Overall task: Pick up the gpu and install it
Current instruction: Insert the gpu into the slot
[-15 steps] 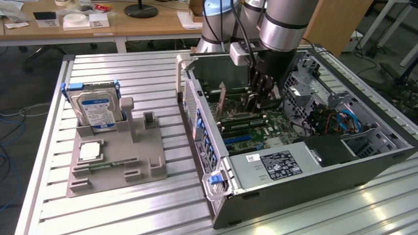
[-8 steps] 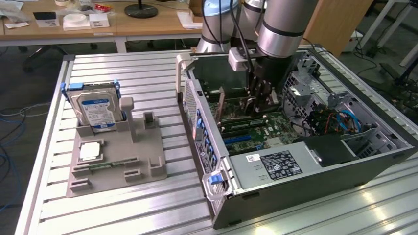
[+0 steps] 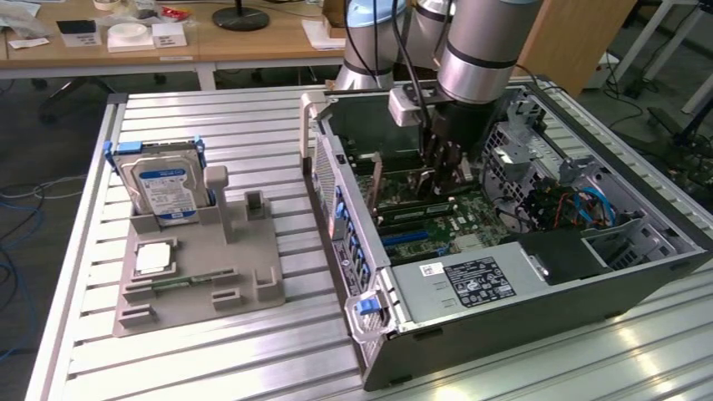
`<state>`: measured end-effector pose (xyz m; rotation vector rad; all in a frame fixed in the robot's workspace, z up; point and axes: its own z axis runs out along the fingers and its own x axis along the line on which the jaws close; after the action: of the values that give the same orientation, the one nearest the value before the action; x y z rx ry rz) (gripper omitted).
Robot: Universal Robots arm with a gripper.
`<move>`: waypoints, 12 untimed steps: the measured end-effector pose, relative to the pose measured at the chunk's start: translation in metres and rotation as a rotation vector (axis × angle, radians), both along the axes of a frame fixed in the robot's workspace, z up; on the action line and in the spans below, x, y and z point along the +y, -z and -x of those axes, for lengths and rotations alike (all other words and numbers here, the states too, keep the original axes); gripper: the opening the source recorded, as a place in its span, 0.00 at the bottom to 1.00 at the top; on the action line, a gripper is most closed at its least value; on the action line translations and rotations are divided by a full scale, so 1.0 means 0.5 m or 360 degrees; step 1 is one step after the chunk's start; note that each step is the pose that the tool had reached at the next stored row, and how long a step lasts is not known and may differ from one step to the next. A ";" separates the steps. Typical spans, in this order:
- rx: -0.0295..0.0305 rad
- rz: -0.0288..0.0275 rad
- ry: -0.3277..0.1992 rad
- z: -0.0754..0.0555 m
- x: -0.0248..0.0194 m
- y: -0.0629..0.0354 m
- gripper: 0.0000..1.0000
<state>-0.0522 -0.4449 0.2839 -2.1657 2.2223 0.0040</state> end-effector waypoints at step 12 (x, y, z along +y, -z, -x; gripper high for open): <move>0.00035 0.00000 0.0000 0.006 -0.0192 0.021 0.28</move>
<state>-0.0552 -0.4545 0.2736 -2.1668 2.2234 0.0064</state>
